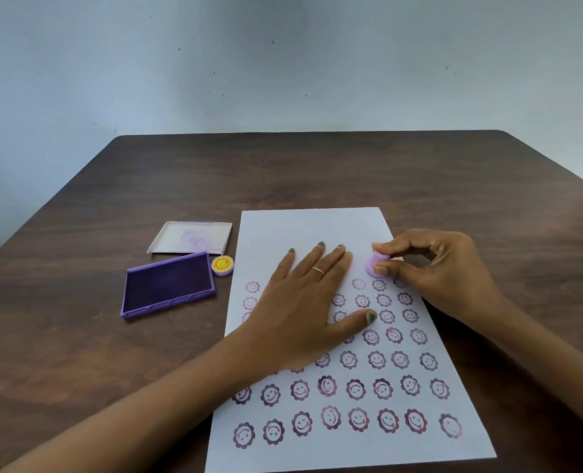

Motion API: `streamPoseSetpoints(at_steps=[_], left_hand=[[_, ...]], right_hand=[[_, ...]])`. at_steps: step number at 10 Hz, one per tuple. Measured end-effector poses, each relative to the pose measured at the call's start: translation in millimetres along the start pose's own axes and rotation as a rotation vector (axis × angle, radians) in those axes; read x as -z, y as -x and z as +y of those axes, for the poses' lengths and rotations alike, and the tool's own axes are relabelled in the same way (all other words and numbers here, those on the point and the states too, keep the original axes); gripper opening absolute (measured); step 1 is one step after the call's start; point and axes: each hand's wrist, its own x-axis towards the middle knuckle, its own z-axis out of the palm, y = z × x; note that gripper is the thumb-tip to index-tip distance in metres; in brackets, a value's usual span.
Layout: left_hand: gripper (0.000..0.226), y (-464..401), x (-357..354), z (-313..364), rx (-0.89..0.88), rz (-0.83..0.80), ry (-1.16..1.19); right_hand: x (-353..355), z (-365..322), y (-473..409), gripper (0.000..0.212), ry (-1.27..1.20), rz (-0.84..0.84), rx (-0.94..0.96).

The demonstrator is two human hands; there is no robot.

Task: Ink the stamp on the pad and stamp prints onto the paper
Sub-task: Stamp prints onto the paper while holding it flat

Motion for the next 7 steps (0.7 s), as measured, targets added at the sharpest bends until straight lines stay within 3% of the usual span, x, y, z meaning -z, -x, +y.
streamPoseSetpoints(at_steps=[7], left_hand=[[0.079,-0.6,-0.3,-1.0,-0.010,0.011,0.007]], right_hand=[[-1.1,1.2,-1.7,0.025,0.002,0.002,-0.013]])
